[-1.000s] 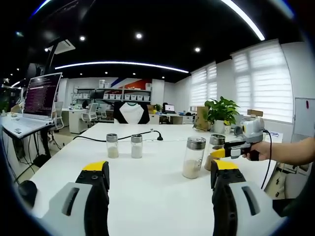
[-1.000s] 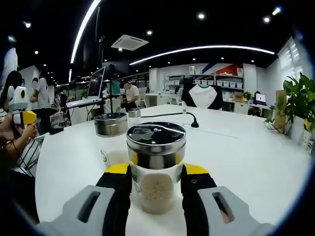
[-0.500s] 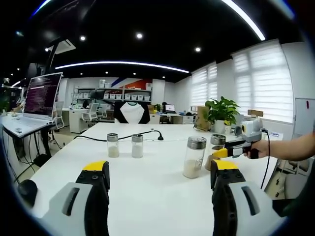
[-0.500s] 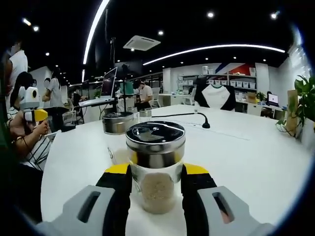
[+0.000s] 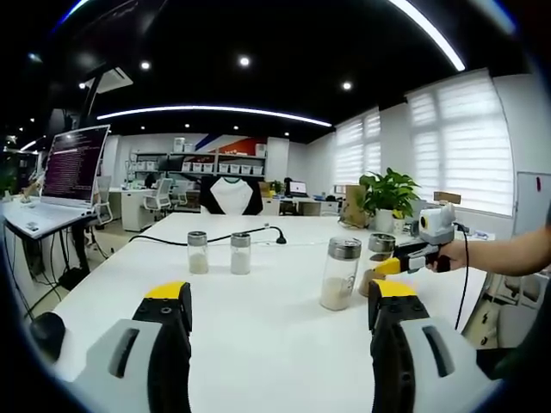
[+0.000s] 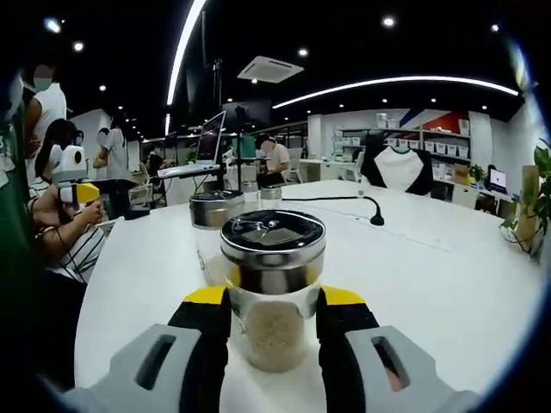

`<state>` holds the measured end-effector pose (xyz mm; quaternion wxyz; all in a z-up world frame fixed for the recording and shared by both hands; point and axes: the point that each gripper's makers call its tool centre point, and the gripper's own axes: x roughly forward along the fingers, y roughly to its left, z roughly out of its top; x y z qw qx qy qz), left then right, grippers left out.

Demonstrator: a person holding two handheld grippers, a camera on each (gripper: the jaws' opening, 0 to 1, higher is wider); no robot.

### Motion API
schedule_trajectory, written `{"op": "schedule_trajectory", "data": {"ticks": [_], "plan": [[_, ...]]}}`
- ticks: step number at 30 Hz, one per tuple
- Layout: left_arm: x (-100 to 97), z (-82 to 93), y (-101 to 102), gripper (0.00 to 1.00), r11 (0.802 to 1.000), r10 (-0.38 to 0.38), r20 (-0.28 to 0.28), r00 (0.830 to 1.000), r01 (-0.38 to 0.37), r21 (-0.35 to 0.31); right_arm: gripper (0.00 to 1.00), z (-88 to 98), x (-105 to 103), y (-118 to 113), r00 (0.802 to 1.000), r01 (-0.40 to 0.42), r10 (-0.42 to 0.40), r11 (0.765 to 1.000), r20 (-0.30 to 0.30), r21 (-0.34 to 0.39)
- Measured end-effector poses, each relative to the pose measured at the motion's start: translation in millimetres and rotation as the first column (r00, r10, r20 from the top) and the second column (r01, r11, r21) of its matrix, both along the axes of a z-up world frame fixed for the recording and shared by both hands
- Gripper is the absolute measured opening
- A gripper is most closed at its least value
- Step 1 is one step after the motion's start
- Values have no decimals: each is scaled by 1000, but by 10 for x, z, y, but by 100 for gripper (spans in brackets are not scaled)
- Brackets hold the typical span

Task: Rotate the seasoning bottle until the label or dispensing opening points toward the visible target arrow and the bottle remains upright within the marked orientation range

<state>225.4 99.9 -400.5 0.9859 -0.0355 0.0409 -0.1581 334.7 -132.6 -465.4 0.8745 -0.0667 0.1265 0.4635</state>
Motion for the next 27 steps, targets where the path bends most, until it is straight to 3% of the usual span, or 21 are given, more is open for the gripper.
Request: {"op": "schedule_trajectory", "data": {"ticks": [9, 19, 21, 24, 27], "plan": [[2, -9, 12, 89, 1000, 2, -5, 1000, -2, 1, 38, 3, -9, 16, 1000, -11, 11, 1000, 2, 7], [14, 2, 20, 89, 1000, 3, -7, 1000, -3, 9, 39, -7, -8, 23, 999, -21, 22, 1000, -38, 19], [16, 3, 21, 89, 1000, 4, -7, 1000, -4, 8, 41, -18, -12, 24, 993, 18, -10, 998, -116, 66], [16, 1, 23, 89, 1000, 5, -8, 1000, -5, 12, 50, -20, -20, 29, 996, 11, -6, 998, -94, 54], [16, -5, 23, 89, 1000, 4, -10, 1000, -4, 11, 52, -24, -58, 25, 995, 17, -9, 997, -102, 72]]}}
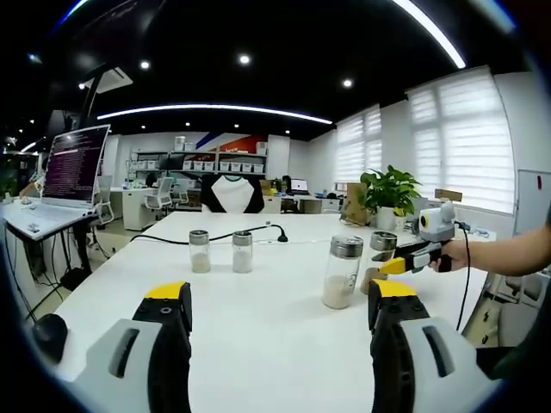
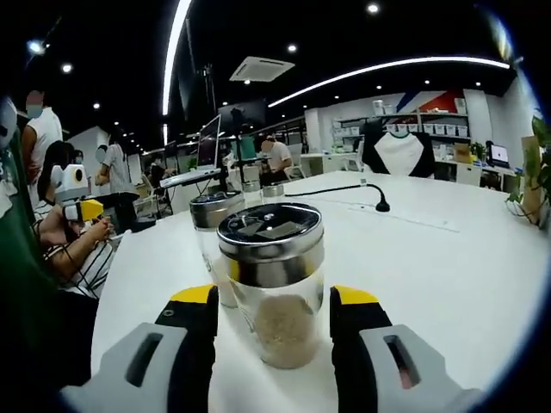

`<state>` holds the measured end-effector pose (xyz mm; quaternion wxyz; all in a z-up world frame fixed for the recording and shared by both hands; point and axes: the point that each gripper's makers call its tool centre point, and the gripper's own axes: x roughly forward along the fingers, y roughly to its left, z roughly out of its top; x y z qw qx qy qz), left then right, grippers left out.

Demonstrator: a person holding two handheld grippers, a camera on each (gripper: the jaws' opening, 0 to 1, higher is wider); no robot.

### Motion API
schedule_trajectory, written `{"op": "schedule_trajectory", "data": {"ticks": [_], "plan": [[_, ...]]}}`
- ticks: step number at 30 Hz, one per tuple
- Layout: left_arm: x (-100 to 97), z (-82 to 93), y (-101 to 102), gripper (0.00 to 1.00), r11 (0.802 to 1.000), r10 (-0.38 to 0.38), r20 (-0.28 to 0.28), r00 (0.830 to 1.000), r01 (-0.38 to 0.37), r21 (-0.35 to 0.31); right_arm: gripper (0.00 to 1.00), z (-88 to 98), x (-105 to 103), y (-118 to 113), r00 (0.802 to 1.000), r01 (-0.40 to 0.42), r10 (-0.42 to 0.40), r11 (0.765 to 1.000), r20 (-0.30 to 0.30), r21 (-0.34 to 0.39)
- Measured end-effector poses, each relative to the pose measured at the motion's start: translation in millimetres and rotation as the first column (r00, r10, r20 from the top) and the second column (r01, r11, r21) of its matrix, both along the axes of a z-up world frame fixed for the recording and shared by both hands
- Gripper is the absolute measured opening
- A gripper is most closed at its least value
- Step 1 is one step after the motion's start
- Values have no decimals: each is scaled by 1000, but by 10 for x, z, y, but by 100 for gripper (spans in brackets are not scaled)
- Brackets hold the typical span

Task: Rotate the seasoning bottle until the label or dispensing opening points toward the visible target arrow and the bottle remains upright within the marked orientation range

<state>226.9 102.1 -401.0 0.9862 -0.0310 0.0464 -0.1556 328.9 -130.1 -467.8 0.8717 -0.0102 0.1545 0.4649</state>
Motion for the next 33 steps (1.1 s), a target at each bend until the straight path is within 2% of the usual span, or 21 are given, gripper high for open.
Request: {"op": "schedule_trajectory", "data": {"ticks": [5, 9, 14, 15, 16, 18, 23, 24, 26, 30, 31, 32, 33], "plan": [[6, -14, -1, 89, 1000, -2, -3, 1000, 2, 0, 53, -38, -50, -4, 1000, 22, -22, 1000, -18, -2], [11, -28, -6, 89, 1000, -4, -6, 1000, 4, -1, 55, -80, -77, -32, 996, 74, -73, 997, -48, 16], [18, -39, -9, 89, 1000, -4, -10, 1000, 4, -3, 55, -48, -93, -44, 988, 153, -153, 988, -23, 22], [19, -41, -12, 89, 1000, -5, -10, 1000, 5, -2, 55, -42, -78, -60, 983, 185, -184, 983, -21, 22], [19, -45, -19, 89, 1000, -7, -10, 1000, 7, 0, 55, -37, -59, -79, 974, 227, -227, 974, 6, 4], [21, -55, -30, 89, 1000, -10, -13, 1000, 10, -5, 55, -61, -47, -91, 962, 270, -267, 961, 51, -55], [25, -69, -52, 89, 1000, -16, -16, 1000, 15, -5, 55, -117, -23, -120, 923, 384, -381, 920, 50, -83], [26, -67, -51, 89, 1000, -15, -15, 1000, 15, -3, 55, -107, -9, -139, 907, 420, -416, 904, 62, -78], [28, -68, -48, 89, 1000, -15, -15, 1000, 15, -2, 55, -94, 1, -150, 893, 449, -445, 891, 67, -69], [30, -84, -37, 89, 1000, -12, -20, 1000, 12, -3, 55, -68, -16, -120, 864, 503, -502, 864, 28, -17], [31, -91, -42, 89, 1000, -12, -21, 1000, 12, -5, 56, -71, -27, -102, 858, 513, -512, 858, 36, -27], [31, -99, -50, 89, 1000, -13, -23, 1000, 13, -6, 56, -60, -12, -131, 834, 550, -548, 834, 54, -33], [31, -105, -65, 89, 1000, -16, -25, 1000, 16, -7, 57, -48, -8, -122, 826, 564, -562, 826, 55, -26]]}}
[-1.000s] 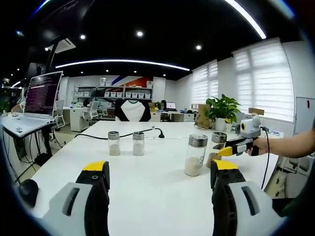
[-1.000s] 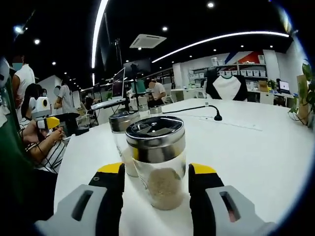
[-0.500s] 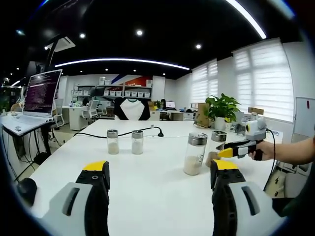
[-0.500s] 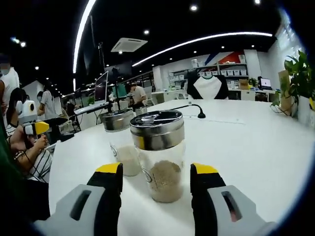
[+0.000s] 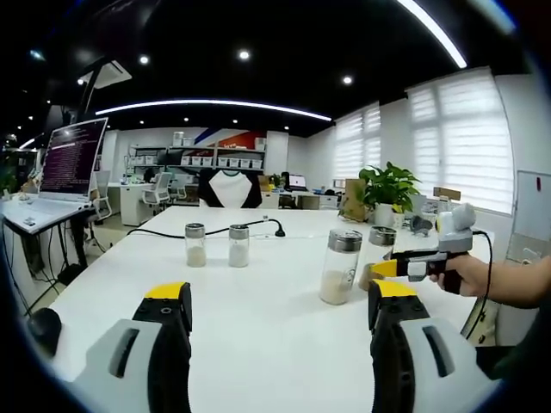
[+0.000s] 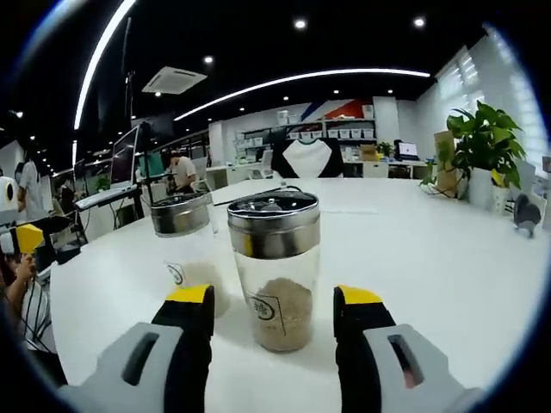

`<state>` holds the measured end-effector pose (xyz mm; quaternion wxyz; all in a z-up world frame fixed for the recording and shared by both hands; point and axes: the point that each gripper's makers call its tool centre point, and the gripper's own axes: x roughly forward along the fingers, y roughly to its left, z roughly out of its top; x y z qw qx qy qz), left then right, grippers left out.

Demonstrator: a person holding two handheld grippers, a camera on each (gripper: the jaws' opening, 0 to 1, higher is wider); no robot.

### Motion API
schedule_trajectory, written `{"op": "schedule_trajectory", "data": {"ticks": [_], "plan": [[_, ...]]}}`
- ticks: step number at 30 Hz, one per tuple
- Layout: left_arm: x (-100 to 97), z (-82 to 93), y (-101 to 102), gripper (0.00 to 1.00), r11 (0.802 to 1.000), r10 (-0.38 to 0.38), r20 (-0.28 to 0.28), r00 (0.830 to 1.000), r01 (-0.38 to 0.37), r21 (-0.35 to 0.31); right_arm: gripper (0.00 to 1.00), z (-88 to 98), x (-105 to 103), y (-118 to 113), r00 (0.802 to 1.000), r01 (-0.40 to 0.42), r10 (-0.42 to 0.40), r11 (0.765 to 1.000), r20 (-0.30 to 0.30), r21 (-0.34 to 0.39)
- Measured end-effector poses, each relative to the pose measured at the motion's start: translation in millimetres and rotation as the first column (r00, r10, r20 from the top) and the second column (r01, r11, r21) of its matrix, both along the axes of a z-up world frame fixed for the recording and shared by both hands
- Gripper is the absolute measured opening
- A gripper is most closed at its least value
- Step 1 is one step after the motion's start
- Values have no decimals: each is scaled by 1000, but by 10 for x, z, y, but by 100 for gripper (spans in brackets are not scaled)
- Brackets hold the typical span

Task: Rotate the seasoning bottle until the label or dispensing opening points toward the visible target arrow and the bottle remains upright within the marked orientation range

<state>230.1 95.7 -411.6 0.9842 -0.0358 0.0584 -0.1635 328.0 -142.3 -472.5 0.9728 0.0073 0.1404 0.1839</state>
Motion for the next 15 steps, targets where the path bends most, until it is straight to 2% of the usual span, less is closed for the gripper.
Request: {"op": "schedule_trajectory", "data": {"ticks": [2, 9, 13, 15], "plan": [[5, -2, -30, 89, 1000, -5, -1, 1000, 5, -1, 57, 26, 13, 12, 999, 40, -40, 999, 3, 14], [11, 29, -74, 89, 1000, -18, 8, 1000, 18, -1, 56, 78, 59, 3, 990, 137, -136, 990, 24, -27], [2, 13, -56, 89, 1000, -13, 3, 1000, 13, -3, 51, 52, 110, -5, 989, 150, -150, 987, 14, -56], [-3, 9, -51, 89, 1000, -12, 2, 1000, 12, -5, 51, 59, 135, -12, 988, 153, -153, 987, 13, -48]]}}
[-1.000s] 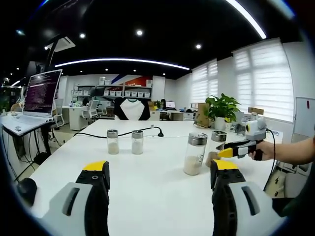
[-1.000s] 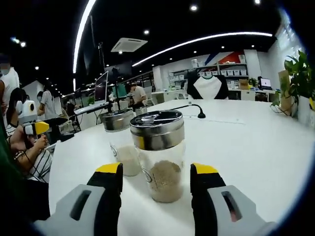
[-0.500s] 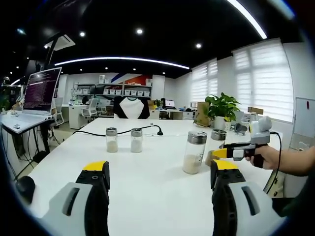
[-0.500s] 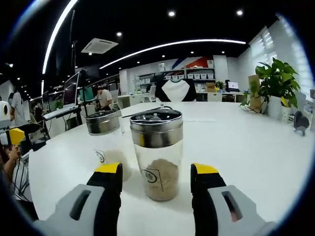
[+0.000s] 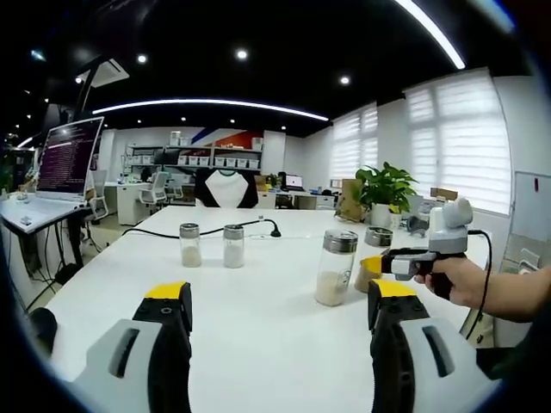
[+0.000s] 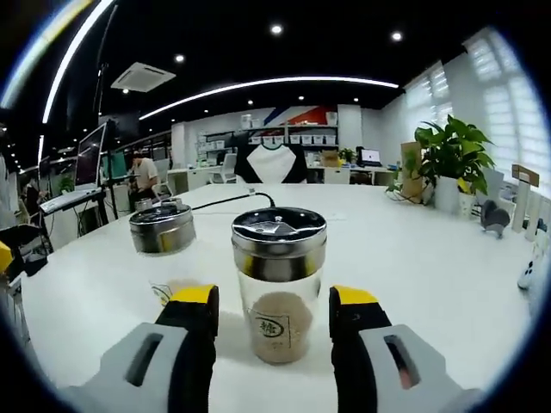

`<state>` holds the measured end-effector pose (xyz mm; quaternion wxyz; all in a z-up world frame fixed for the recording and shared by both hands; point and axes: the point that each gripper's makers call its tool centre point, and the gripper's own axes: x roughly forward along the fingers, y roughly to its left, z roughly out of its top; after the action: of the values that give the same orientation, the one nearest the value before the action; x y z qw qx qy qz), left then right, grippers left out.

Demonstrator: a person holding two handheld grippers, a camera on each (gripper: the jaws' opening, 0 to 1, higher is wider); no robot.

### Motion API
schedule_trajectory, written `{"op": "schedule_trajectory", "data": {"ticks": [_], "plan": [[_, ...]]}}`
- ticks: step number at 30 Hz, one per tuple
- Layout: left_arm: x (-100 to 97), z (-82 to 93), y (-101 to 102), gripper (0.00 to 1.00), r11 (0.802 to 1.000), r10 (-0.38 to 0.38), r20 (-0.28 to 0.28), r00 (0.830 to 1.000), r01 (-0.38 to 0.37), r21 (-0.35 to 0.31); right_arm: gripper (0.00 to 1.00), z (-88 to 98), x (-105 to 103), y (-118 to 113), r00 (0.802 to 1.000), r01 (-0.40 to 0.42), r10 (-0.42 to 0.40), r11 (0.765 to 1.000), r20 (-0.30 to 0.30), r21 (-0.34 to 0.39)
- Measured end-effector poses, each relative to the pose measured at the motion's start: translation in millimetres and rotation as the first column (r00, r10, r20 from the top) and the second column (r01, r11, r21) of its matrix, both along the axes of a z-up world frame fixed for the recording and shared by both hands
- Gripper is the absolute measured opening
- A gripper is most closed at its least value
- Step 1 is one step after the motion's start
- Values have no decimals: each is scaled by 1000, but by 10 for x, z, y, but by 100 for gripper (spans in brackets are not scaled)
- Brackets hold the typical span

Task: Rotate the seasoning bottle until the label or dispensing opening points toward the visible target arrow and the bottle remains upright within the marked orientation range

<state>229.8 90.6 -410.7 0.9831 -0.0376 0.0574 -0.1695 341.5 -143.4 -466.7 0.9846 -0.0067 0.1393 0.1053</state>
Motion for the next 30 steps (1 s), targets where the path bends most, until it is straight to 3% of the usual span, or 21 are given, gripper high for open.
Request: {"op": "schedule_trajectory", "data": {"ticks": [8, 16, 30], "plan": [[-2, 4, 6, 89, 1000, -1, 3, 1000, 1, 1, 48, -5, 42, -42, 999, 50, -50, 999, -19, 11], [6, -5, 38, 89, 1000, 6, 2, 1000, -6, -4, 39, 0, 42, -25, 998, 56, -56, 998, -22, 5], [36, -16, 42, 88, 1000, 6, 1, 1000, -6, -9, 38, -9, 49, -12, 999, 40, -40, 999, -22, -19]]}}
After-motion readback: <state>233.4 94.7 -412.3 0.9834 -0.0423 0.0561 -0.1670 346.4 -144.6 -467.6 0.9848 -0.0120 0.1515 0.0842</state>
